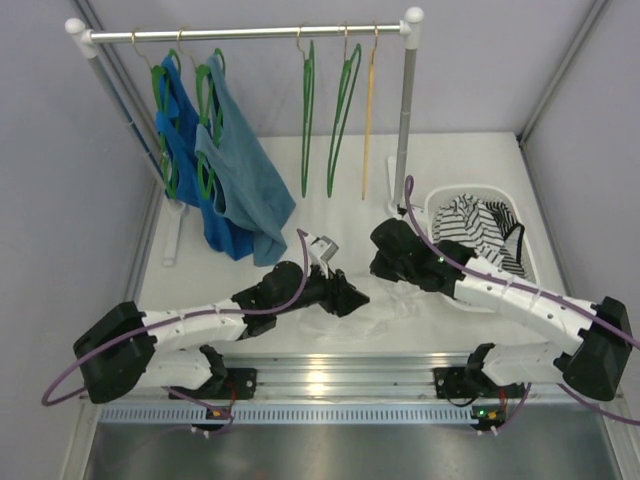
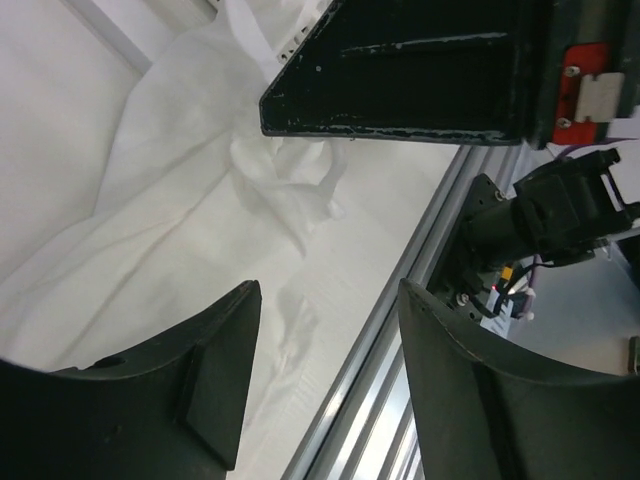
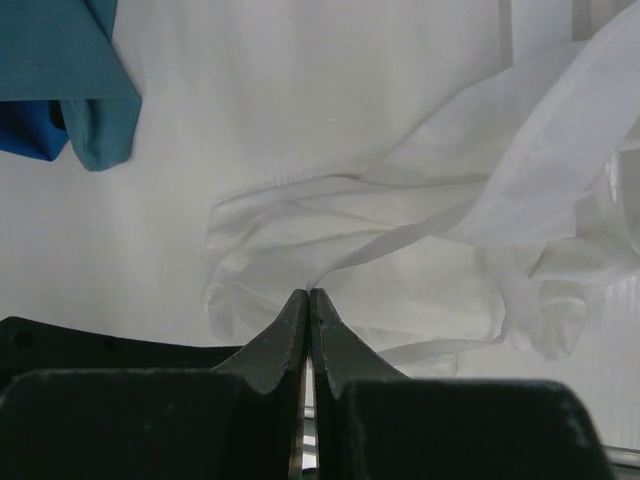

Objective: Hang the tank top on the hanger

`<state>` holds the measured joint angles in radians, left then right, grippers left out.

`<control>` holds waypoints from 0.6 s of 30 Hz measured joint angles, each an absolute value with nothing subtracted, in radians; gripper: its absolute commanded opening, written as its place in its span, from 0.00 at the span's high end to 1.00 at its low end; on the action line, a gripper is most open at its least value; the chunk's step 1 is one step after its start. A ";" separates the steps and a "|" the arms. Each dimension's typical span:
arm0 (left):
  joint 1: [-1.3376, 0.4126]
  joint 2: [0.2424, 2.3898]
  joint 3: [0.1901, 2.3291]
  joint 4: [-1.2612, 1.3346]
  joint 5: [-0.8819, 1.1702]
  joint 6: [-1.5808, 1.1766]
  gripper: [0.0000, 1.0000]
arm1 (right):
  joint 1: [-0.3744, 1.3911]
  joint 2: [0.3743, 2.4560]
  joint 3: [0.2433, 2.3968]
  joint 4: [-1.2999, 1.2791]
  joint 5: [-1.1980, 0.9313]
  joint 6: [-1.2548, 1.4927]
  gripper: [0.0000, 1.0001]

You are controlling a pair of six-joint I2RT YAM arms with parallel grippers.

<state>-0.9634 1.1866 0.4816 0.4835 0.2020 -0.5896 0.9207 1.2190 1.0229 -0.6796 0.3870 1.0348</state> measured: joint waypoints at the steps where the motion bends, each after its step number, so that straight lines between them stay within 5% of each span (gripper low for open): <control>1: -0.979 1.217 0.480 0.509 0.177 -0.590 0.38 | 0.921 1.222 1.023 -0.678 0.385 1.036 1.00; 18: -1.095 1.489 0.505 0.815 -0.118 -0.614 0.43 | 0.921 1.227 1.023 -0.678 0.377 1.052 1.00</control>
